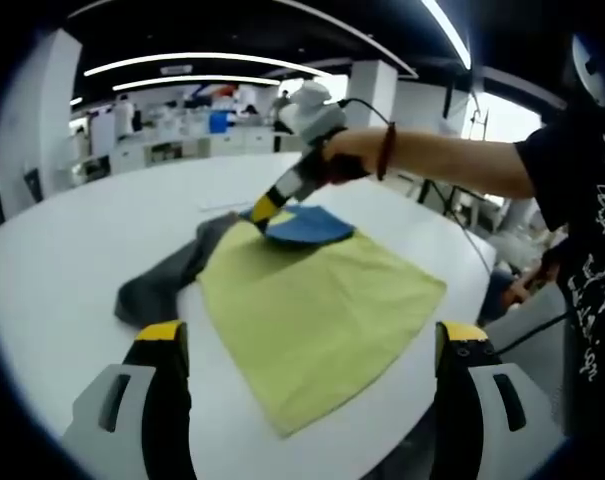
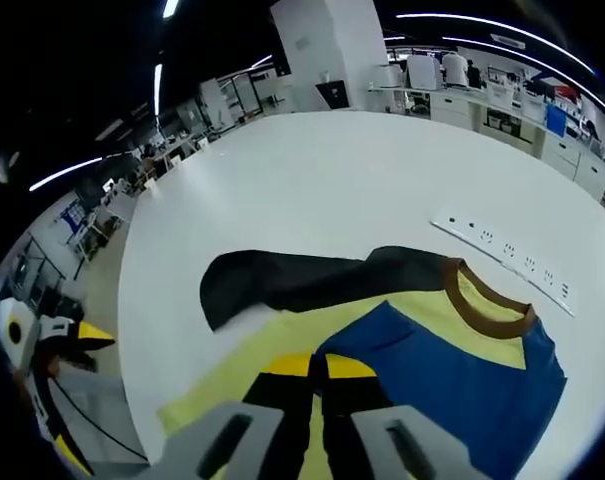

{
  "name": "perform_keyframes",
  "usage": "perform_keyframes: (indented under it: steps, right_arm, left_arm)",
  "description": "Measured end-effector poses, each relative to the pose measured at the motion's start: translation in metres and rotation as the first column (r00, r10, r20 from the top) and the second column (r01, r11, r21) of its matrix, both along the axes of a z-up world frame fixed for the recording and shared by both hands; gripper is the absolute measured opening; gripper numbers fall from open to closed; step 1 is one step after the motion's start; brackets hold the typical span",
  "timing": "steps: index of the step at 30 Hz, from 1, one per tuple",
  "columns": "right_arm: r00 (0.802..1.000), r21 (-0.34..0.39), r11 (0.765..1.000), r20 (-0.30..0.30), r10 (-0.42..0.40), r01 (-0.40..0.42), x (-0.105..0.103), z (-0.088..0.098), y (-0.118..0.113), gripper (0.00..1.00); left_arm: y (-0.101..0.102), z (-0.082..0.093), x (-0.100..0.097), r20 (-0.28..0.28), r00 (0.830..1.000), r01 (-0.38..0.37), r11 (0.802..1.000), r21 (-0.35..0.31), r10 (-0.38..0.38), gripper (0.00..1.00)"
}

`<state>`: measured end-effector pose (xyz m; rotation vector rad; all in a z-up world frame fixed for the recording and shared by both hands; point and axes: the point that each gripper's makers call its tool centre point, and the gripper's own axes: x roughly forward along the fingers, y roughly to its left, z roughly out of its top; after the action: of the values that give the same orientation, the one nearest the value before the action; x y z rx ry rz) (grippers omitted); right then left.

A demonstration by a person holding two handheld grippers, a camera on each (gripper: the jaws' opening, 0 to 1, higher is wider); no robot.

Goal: Fold the garment on the visible template until the final outline fits inside the template.

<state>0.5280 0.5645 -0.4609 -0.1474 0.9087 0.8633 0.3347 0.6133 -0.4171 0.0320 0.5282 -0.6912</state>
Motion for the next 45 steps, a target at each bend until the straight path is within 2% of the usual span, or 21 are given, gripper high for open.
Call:
perform_keyframes:
  steps: [8,14,18,22,29,42,45]
  right_arm:
    - [1.000,-0.016,1.000,-0.027,-0.012,0.011,0.000,-0.016,0.003,0.00]
    - [0.999,-0.029,1.000,-0.051,-0.009,0.007,0.003,-0.034,0.006,0.00]
    - [0.997,-0.024,1.000,-0.072,-0.008,0.007,-0.002,-0.042,0.009,0.00]
    - [0.998,-0.043,0.999,-0.062,0.021,-0.024,-0.005,-0.052,0.011,0.00]
    - [0.994,-0.021,0.999,-0.101,0.038,-0.041,-0.013,-0.068,0.020,0.00]
    - [0.992,0.040,0.998,-0.120,0.045,-0.040,-0.023,-0.058,0.024,0.04]
    - [0.994,0.059,0.998,-0.106,0.025,-0.019,-0.014,-0.051,0.023,0.18]
  left_arm:
    - [0.000,0.001,-0.002,0.001,1.000,-0.001,1.000,0.001,0.001,0.99]
    - [0.004,0.002,-0.004,0.002,1.000,-0.021,1.000,-0.005,0.021,0.99]
    - [0.004,0.004,-0.005,0.009,1.000,-0.021,1.000,-0.016,0.021,0.99]
    - [0.005,0.003,-0.006,0.009,1.000,-0.029,1.000,-0.008,0.029,0.99]
    - [0.008,0.001,-0.008,0.002,1.000,-0.031,1.000,0.000,0.031,0.99]
    - [0.003,0.004,-0.009,0.008,0.999,-0.032,0.999,-0.010,0.032,0.99]
    - [0.005,0.004,-0.008,0.009,0.999,-0.036,0.999,-0.004,0.036,0.99]
